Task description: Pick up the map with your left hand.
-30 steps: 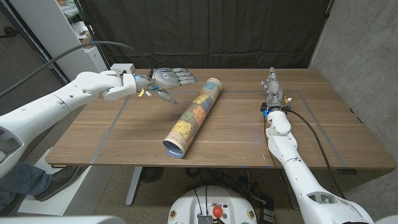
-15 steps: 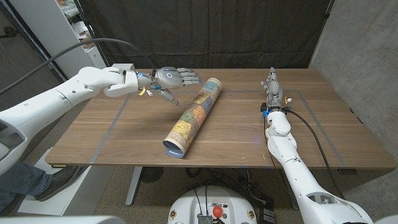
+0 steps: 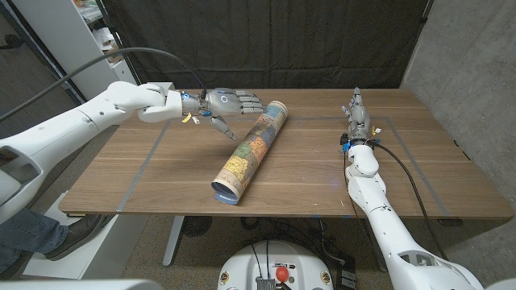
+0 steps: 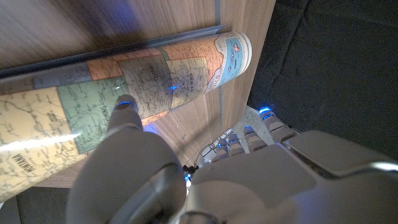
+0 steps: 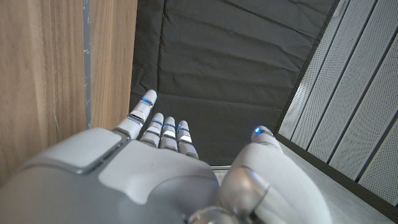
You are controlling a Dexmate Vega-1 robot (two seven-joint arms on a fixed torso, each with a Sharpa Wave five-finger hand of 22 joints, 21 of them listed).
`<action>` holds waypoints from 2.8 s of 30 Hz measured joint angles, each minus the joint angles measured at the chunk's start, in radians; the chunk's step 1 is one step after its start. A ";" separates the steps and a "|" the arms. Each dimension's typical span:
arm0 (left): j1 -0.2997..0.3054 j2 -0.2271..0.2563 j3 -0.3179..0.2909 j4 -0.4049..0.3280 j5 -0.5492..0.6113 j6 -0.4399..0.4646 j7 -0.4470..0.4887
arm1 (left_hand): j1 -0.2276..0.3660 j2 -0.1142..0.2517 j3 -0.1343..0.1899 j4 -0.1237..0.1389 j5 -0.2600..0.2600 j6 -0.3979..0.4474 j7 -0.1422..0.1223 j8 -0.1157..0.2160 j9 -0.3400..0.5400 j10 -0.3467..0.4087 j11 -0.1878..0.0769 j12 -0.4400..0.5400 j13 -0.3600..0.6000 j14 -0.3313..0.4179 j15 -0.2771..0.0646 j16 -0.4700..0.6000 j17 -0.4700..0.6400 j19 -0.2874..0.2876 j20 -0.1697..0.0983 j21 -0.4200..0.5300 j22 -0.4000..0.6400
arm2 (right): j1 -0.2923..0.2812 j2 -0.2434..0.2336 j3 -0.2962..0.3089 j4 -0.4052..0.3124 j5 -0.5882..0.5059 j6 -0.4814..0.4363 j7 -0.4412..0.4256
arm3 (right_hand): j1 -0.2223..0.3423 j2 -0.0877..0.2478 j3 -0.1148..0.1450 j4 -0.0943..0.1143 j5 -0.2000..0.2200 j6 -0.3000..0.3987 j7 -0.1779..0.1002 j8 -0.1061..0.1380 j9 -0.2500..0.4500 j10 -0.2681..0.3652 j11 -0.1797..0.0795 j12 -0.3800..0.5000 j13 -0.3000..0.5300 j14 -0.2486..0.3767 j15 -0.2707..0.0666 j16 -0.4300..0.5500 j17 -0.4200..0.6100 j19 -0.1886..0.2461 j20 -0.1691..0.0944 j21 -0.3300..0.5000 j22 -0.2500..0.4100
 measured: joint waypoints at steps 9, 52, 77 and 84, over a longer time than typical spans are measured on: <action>-0.019 -0.001 0.010 -0.016 0.017 -0.014 -0.027 | 0.000 0.000 -0.013 -0.003 0.000 0.000 0.000 0.000 0.000 0.000 0.000 0.000 0.000 0.000 0.000 0.000 0.000 0.000 0.000 -0.011 0.000 | -0.004 0.006 0.011 -0.003 0.007 0.007 -0.009 | 0.000 0.000 -0.003 0.003 0.000 0.000 0.000 0.000 0.000 0.000 0.000 0.000 0.000 0.000 0.000 0.000 0.000 0.000 0.000 -0.004 0.000; -0.094 -0.016 0.084 -0.077 0.174 -0.047 -0.078 | 0.020 0.012 -0.087 -0.001 -0.004 -0.006 -0.005 0.015 0.000 0.011 -0.011 0.009 0.000 0.005 -0.005 0.000 0.000 0.020 -0.002 -0.037 0.000 | -0.029 0.026 0.045 -0.031 0.039 0.023 -0.031 | 0.000 0.000 -0.007 -0.001 0.000 -0.005 -0.005 0.000 0.000 0.000 0.000 0.000 0.000 0.006 0.006 0.000 0.000 0.004 0.004 -0.019 0.000; -0.136 -0.036 0.150 -0.053 0.249 -0.061 -0.036 | 0.049 0.020 -0.117 -0.001 -0.004 -0.005 -0.005 0.015 0.000 0.016 -0.005 0.012 0.000 0.009 -0.002 0.006 0.000 0.028 0.007 -0.059 0.000 | -0.052 0.025 0.040 -0.047 0.025 0.049 -0.050 | 0.000 0.000 -0.015 -0.001 0.006 -0.005 -0.005 0.000 0.000 0.000 0.000 0.000 0.000 0.009 0.002 0.000 0.000 0.011 0.011 -0.026 0.000; -0.142 -0.043 0.168 -0.043 0.255 -0.066 -0.030 | 0.062 0.022 -0.125 -0.001 -0.004 -0.005 -0.005 0.015 0.000 0.013 -0.001 0.012 0.000 0.009 -0.002 0.006 0.000 0.028 0.007 -0.066 0.005 | -0.060 0.024 0.036 -0.052 0.020 0.052 -0.063 | 0.000 0.000 -0.015 -0.001 0.006 -0.005 -0.005 0.000 0.000 0.000 0.000 0.000 0.000 0.009 0.002 0.000 0.000 0.011 0.011 -0.026 0.000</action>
